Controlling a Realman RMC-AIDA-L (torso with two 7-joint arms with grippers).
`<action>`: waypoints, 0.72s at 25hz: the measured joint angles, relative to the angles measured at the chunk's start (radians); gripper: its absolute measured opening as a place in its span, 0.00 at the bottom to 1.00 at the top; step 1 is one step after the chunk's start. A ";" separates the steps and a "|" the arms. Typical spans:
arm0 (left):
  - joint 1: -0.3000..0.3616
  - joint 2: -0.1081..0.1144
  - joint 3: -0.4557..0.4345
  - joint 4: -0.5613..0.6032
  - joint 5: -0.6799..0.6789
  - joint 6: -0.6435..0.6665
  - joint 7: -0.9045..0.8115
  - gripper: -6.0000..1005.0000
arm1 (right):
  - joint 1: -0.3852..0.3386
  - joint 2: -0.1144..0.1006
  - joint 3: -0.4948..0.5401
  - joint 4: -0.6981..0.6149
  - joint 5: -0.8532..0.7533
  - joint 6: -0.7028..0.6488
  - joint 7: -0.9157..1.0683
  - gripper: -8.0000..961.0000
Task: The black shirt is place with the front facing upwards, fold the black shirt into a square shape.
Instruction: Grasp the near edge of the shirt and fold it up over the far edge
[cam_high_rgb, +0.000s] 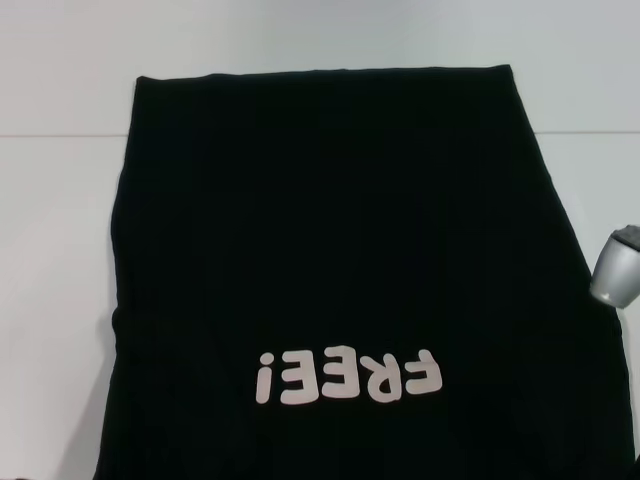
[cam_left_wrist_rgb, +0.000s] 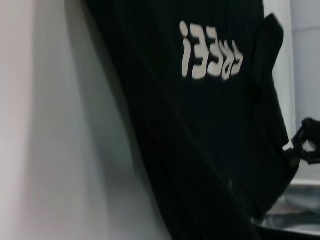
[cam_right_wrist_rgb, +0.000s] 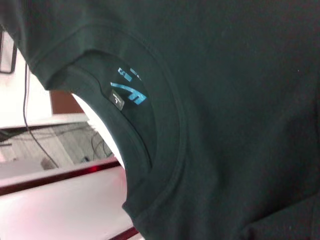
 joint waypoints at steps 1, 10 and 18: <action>-0.001 0.000 0.001 -0.002 0.006 0.002 0.001 0.04 | -0.002 0.004 0.001 -0.001 -0.004 -0.003 -0.006 0.08; -0.022 0.000 -0.062 -0.019 -0.044 0.000 0.017 0.04 | -0.015 0.003 0.178 -0.005 0.007 -0.001 -0.040 0.08; -0.044 0.000 -0.258 -0.053 -0.229 -0.055 -0.018 0.04 | -0.042 -0.037 0.528 0.002 0.064 0.059 -0.035 0.08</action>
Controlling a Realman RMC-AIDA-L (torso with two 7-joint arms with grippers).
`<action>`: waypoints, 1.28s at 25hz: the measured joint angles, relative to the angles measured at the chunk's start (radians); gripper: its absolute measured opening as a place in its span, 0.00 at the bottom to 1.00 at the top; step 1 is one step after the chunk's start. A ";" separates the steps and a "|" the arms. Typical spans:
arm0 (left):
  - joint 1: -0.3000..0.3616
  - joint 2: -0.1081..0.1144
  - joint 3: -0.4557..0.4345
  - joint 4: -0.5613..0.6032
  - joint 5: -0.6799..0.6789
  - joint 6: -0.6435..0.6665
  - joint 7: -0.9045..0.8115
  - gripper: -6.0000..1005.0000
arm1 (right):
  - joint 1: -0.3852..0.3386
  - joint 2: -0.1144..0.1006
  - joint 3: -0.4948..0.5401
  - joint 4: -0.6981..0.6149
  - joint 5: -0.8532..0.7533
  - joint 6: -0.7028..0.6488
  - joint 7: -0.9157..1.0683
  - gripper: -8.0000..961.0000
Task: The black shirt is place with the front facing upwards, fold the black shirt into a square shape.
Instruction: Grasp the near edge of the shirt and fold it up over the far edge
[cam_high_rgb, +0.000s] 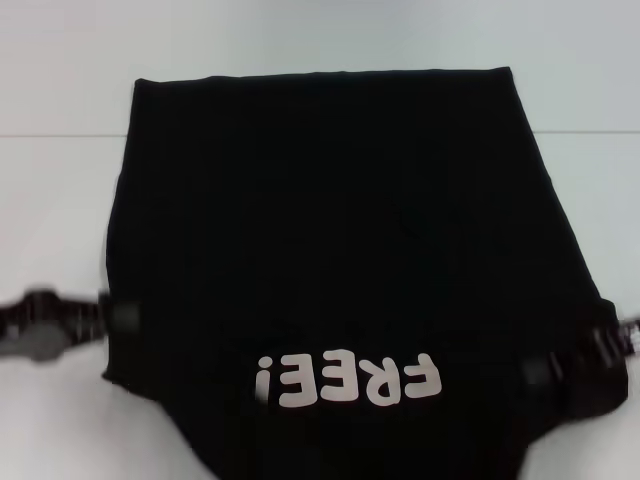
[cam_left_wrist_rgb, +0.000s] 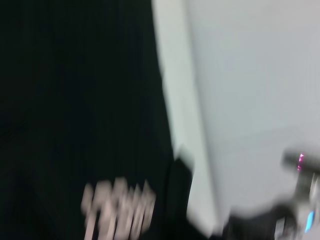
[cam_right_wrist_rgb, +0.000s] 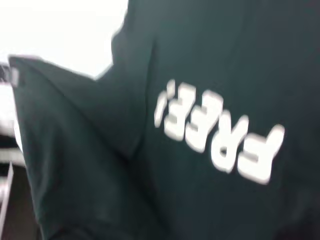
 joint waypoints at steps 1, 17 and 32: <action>-0.001 -0.001 -0.026 -0.010 -0.019 -0.023 -0.003 0.04 | -0.008 -0.003 0.025 -0.001 0.035 0.014 0.004 0.08; -0.005 -0.123 -0.118 -0.098 -0.388 -0.488 0.139 0.04 | -0.131 0.015 0.079 0.107 0.583 0.466 -0.086 0.08; -0.053 -0.183 -0.108 -0.111 -0.458 -0.708 0.274 0.04 | -0.128 0.066 -0.014 0.145 0.586 0.836 -0.214 0.08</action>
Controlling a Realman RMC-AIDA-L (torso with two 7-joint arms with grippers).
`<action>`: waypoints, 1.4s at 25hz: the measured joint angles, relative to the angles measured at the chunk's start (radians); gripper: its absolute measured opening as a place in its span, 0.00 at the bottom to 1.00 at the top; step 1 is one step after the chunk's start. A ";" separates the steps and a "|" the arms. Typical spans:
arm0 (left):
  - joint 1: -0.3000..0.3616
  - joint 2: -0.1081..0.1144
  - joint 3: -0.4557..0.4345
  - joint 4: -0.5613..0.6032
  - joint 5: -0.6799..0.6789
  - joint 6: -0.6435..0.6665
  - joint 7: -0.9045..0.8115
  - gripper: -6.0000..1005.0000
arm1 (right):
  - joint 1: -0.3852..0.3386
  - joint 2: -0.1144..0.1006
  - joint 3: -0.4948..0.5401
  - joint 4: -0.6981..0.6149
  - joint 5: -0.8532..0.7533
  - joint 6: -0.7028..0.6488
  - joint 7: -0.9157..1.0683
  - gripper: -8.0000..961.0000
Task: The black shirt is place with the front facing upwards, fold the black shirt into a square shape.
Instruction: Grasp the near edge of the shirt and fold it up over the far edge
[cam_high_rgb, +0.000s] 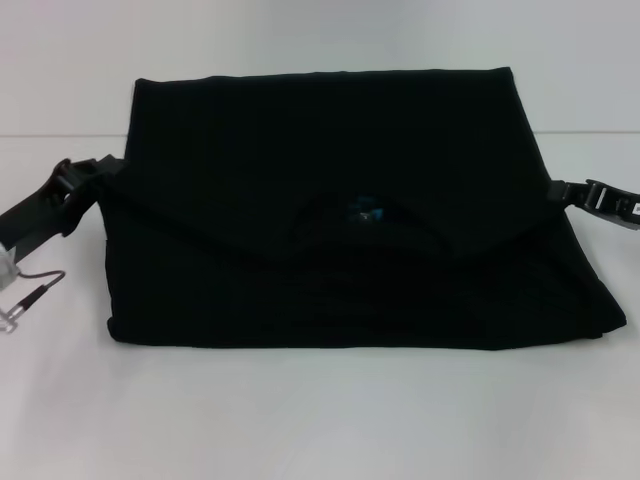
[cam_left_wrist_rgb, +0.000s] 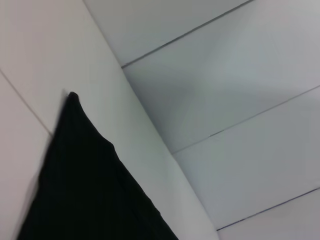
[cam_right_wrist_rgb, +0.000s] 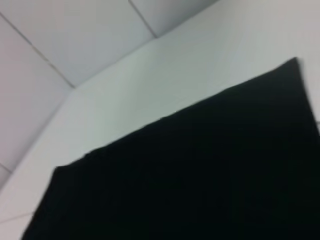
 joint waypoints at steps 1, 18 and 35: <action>-0.008 -0.001 0.000 -0.005 0.000 -0.012 0.010 0.04 | 0.003 0.000 -0.008 0.002 0.000 0.015 0.001 0.08; -0.070 -0.022 0.033 -0.036 0.009 -0.173 0.099 0.04 | 0.033 0.013 -0.075 0.005 0.000 0.134 -0.008 0.08; -0.081 -0.040 0.049 -0.035 -0.017 -0.264 0.154 0.05 | 0.044 0.032 -0.186 0.005 0.001 0.217 -0.013 0.08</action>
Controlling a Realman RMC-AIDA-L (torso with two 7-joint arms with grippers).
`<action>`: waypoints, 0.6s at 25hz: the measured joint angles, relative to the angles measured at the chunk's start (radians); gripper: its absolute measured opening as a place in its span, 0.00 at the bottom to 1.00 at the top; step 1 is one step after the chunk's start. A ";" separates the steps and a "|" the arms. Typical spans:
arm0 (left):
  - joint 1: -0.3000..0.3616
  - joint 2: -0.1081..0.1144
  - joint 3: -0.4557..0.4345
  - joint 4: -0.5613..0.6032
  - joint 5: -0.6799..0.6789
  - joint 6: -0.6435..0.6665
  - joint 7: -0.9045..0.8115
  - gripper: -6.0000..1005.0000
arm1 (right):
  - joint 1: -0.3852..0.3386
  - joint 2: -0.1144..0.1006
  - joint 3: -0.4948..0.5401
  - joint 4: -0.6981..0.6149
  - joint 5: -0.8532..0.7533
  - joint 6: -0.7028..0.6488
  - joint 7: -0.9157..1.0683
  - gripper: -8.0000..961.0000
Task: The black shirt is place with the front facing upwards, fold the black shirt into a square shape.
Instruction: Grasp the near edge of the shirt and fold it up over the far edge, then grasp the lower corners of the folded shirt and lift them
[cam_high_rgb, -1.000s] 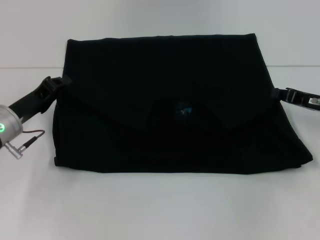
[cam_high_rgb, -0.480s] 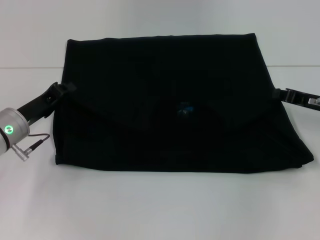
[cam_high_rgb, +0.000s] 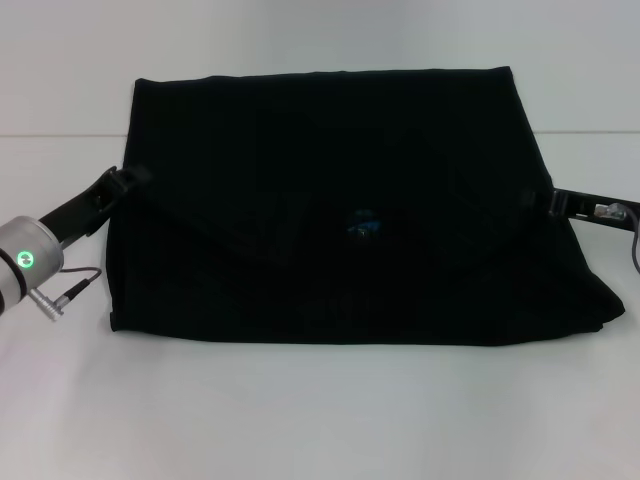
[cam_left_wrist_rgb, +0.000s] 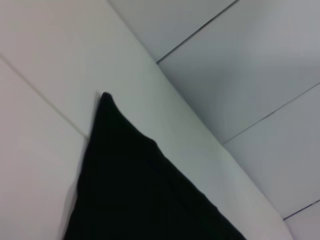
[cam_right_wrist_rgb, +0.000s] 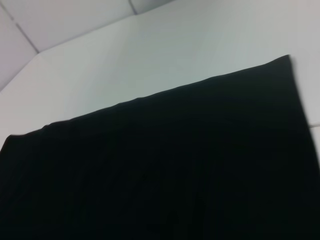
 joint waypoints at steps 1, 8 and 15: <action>0.001 -0.003 -0.001 0.001 -0.010 0.000 0.011 0.05 | 0.001 0.001 -0.004 0.000 0.000 -0.001 -0.001 0.08; 0.012 -0.008 0.002 0.004 -0.060 0.020 0.026 0.25 | -0.009 0.007 -0.001 -0.011 0.042 -0.032 -0.012 0.27; 0.035 0.003 0.000 0.008 -0.062 0.098 0.022 0.41 | -0.069 -0.007 0.001 -0.025 0.217 -0.146 -0.093 0.62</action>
